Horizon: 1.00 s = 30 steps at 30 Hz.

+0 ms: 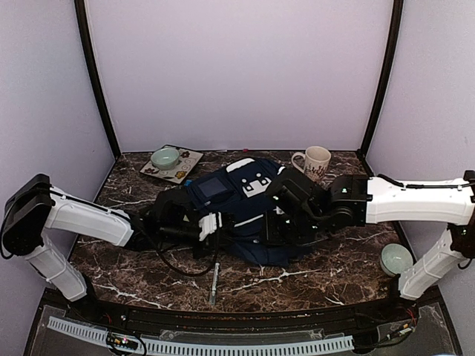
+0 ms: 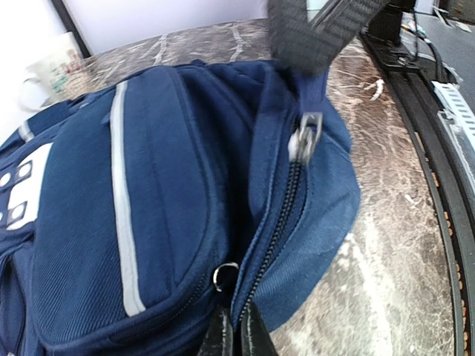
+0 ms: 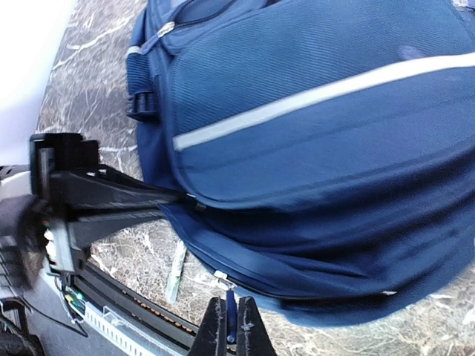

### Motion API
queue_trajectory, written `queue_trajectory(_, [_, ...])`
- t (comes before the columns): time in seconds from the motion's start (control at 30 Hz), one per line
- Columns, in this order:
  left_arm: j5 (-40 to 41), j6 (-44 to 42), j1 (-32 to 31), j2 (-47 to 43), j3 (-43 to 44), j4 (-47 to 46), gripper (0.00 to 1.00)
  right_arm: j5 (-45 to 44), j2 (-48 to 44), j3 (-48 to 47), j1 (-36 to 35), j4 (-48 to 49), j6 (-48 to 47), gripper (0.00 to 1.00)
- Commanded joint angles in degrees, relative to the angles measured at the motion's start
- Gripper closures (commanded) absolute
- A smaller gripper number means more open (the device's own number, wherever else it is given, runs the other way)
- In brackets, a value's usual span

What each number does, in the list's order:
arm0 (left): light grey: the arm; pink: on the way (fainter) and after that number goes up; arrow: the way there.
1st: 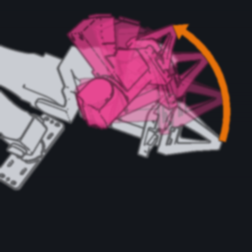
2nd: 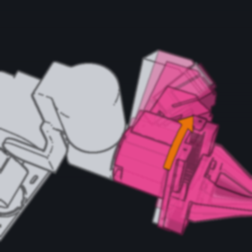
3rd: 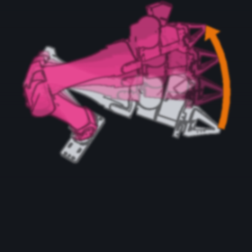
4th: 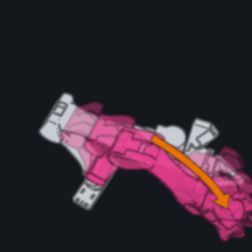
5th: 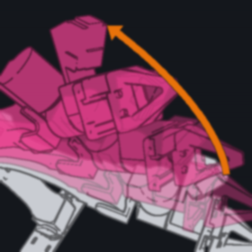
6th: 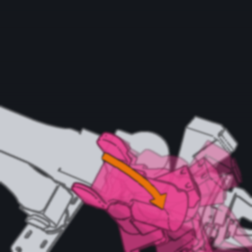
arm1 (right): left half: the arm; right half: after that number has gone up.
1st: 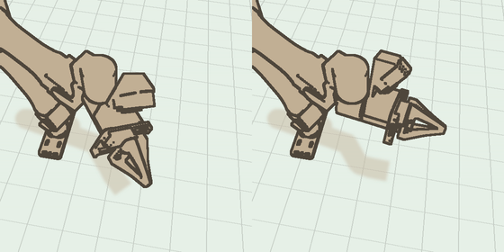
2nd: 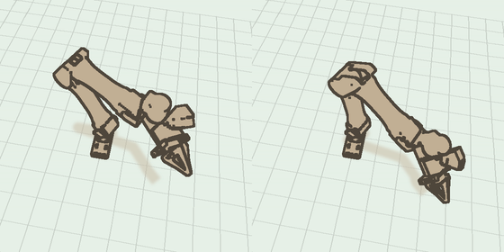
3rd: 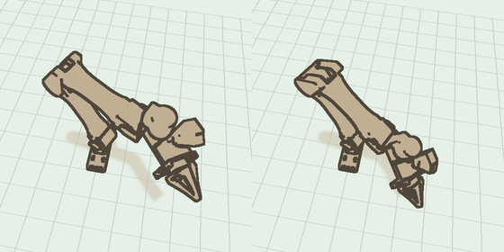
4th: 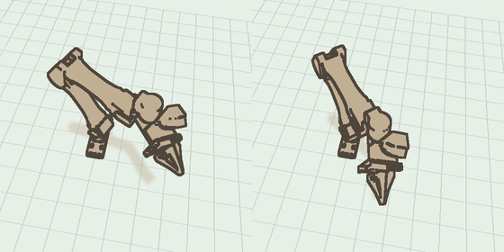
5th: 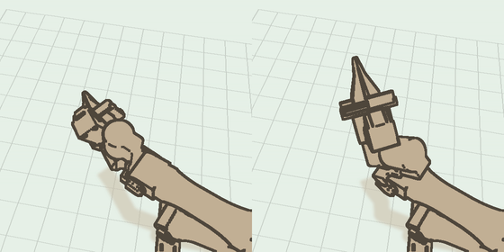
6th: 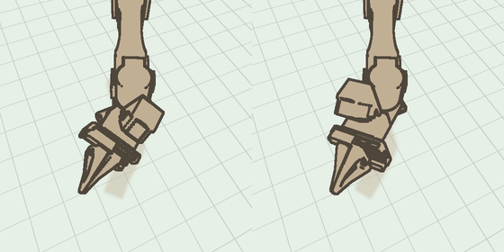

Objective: Pack the student bag
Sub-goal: Zip the student bag into the largest pocket of the bag.

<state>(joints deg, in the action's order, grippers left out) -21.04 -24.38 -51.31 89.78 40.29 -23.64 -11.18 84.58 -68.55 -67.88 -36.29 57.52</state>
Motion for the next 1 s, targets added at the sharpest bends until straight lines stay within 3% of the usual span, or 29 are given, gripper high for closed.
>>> queue_trajectory(0.0, [6.37,3.25,2.59,-6.7,-2.93,-1.38,1.0,-4.66,-3.16,1.49,-0.39,-6.53,3.39,1.0])
queue_trajectory(0.53, [10.08,4.52,4.14,-15.71,-8.23,2.3,1.0,-13.02,-5.74,1.78,0.33,-14.73,8.7,1.0])
queue_trajectory(0.97, [12.57,7.51,4.29,-24.25,-8.12,8.08,0.99,-9.77,-1.75,-2.33,1.67,-8.1,5.31,1.0])
